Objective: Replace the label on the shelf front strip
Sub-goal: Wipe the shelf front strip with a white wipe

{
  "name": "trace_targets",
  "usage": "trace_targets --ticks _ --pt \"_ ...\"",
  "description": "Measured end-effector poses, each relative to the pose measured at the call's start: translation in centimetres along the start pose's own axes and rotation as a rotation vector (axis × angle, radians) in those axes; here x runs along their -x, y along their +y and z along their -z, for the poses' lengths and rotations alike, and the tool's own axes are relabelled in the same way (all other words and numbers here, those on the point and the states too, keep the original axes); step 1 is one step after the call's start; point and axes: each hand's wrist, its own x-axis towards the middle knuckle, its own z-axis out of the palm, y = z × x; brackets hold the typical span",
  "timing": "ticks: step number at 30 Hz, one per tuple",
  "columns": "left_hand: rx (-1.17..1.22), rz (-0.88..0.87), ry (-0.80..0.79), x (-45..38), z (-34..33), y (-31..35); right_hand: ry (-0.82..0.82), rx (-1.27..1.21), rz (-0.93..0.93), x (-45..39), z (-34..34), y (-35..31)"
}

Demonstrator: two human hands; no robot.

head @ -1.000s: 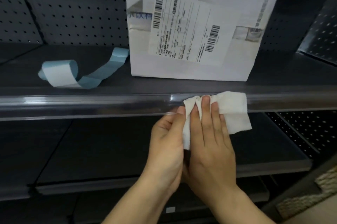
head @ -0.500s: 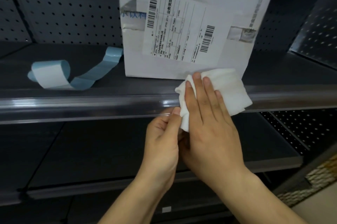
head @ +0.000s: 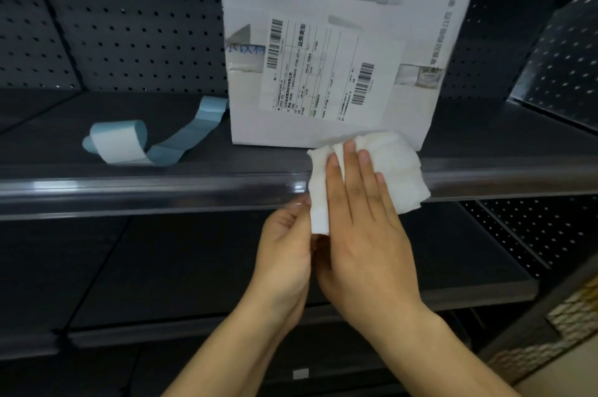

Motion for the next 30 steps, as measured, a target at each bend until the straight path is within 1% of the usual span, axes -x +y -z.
trace_targets --ticks 6,15,25,30 --pt "0.001 0.017 -0.025 0.0 0.2 -0.1 -0.004 -0.051 -0.067 1.9 -1.1 -1.2" --pt "0.037 0.042 -0.027 -0.5 1.1 -0.7 -0.043 -0.158 -0.048 5.0 -2.4 -1.4" --pt "0.085 0.015 0.002 -0.4 0.9 -1.5 0.041 -0.171 -0.046 4.9 -4.0 -1.1" --pt "0.090 -0.005 0.004 -0.4 0.7 -1.5 0.030 -0.128 -0.036 3.9 -3.3 -0.5"
